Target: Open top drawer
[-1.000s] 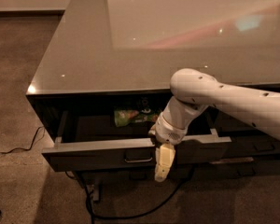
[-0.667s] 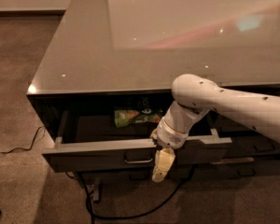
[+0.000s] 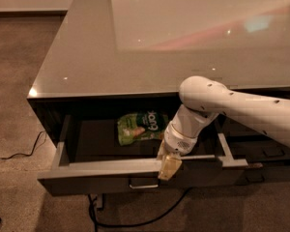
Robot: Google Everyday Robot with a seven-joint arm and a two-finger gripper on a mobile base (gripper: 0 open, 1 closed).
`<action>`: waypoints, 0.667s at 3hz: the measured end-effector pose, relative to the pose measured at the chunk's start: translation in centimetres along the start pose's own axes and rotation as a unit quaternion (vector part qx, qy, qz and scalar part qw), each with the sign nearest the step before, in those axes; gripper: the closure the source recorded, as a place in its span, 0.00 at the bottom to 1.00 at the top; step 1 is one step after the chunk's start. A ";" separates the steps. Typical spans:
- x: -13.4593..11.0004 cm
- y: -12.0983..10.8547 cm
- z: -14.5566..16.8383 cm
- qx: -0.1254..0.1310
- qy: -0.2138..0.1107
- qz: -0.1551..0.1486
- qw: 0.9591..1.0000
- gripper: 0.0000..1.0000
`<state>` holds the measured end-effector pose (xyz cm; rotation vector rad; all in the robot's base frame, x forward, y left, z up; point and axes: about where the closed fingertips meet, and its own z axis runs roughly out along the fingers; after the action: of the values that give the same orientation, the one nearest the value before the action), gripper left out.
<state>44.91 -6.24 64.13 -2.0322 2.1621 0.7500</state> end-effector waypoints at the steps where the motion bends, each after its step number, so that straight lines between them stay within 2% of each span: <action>1: -0.1 1.8 -0.8 -0.002 0.007 -0.004 1.000 0.87; 2: -1.0 3.8 -0.8 -0.019 0.007 -0.012 1.000 0.84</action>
Offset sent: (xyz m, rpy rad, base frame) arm -0.1009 0.0242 0.0857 -0.0002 0.1175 0.1522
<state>41.58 -5.65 66.31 -2.0848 2.1429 0.7811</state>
